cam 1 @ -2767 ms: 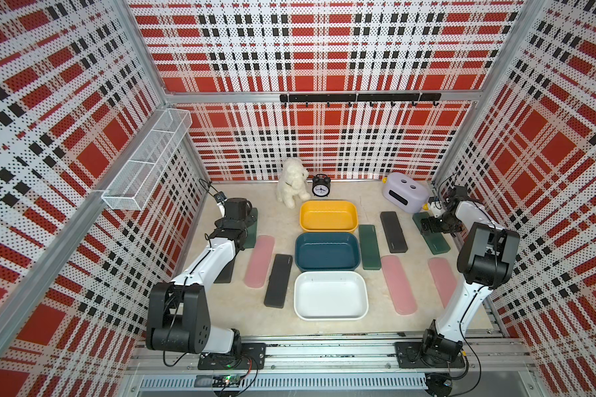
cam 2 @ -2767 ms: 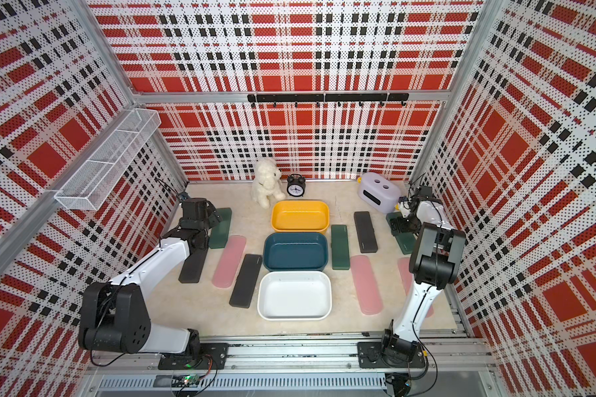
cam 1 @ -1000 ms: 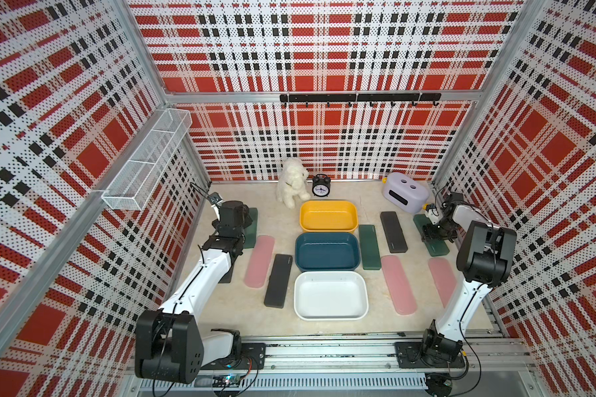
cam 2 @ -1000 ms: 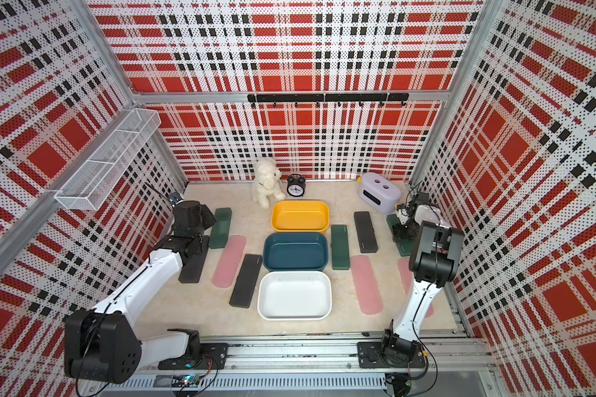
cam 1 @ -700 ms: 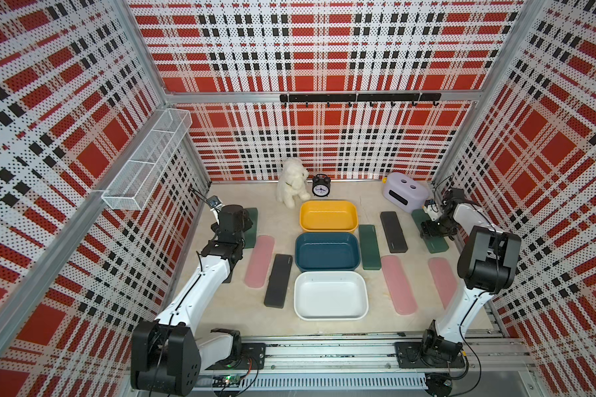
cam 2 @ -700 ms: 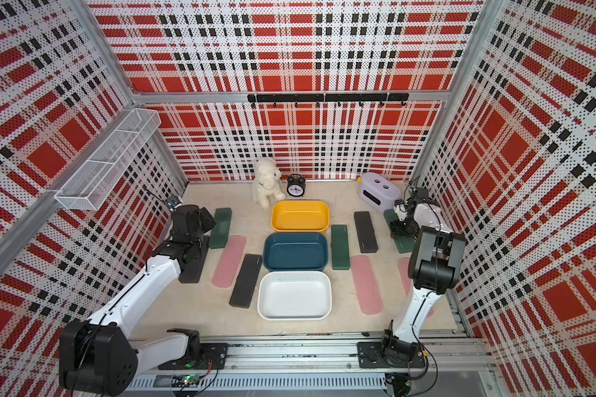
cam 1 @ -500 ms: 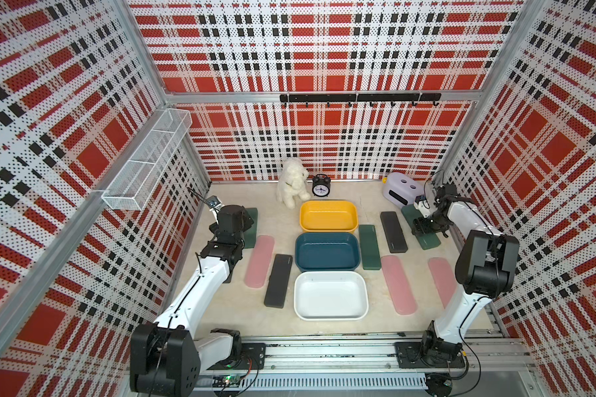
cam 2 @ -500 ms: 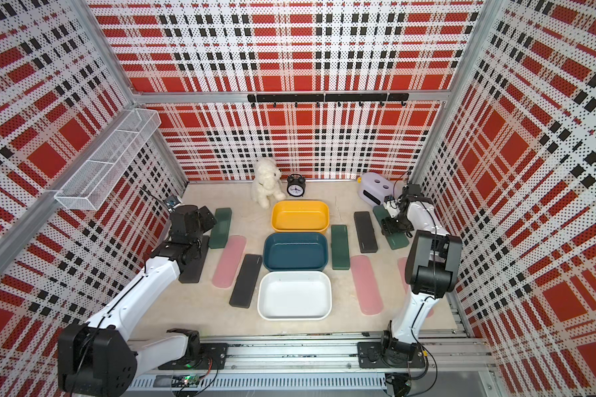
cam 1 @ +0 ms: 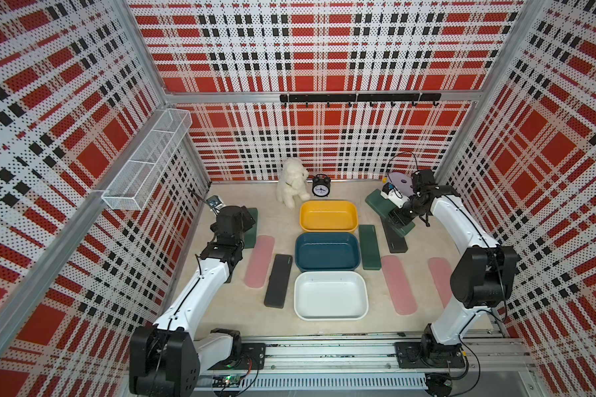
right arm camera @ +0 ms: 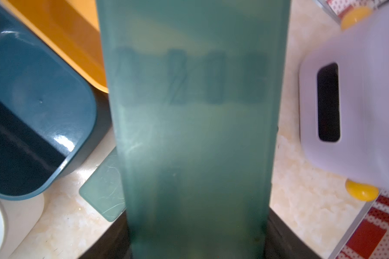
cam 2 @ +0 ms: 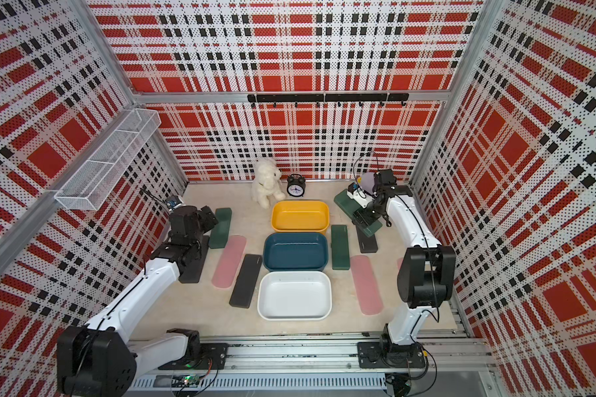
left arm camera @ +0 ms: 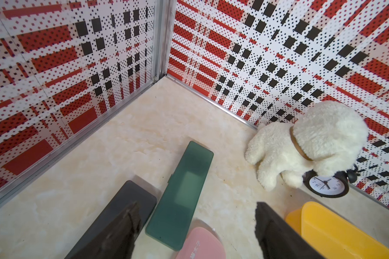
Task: Place the pencil cases by color into the storage box
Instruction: Place the pencil case at the storage box.
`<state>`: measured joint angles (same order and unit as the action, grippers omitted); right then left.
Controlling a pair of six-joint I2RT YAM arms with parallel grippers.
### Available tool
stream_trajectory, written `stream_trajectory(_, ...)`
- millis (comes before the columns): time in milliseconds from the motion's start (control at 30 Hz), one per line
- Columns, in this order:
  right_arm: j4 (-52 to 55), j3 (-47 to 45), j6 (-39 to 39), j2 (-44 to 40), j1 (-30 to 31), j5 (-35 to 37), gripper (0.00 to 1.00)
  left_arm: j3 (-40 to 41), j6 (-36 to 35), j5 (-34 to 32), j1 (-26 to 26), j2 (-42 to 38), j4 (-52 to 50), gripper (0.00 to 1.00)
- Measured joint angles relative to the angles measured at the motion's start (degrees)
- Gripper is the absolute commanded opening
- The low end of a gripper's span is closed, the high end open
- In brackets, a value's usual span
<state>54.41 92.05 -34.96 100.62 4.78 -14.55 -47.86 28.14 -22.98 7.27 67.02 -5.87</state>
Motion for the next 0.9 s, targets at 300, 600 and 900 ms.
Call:
stream_trajectory(300, 5.14, 12.90, -12.31, 4.55, 10.78, 0.46, 0.56, 0.87, -0.55, 0.92, 0.00, -0.44, 1.33, 0.84)
stream_trajectory(600, 9.25, 25.11, -20.46, 15.82, 15.23, 1.97, 0.55, 1.90, -1.09, 1.62, 0.00, -1.46, 2.21, 0.84)
stream_trajectory(900, 8.44, 32.57, -23.56, 25.40, 16.83, 4.04, 0.56, 2.78, -1.16, 1.55, 0.00, -2.43, 2.93, 0.84)
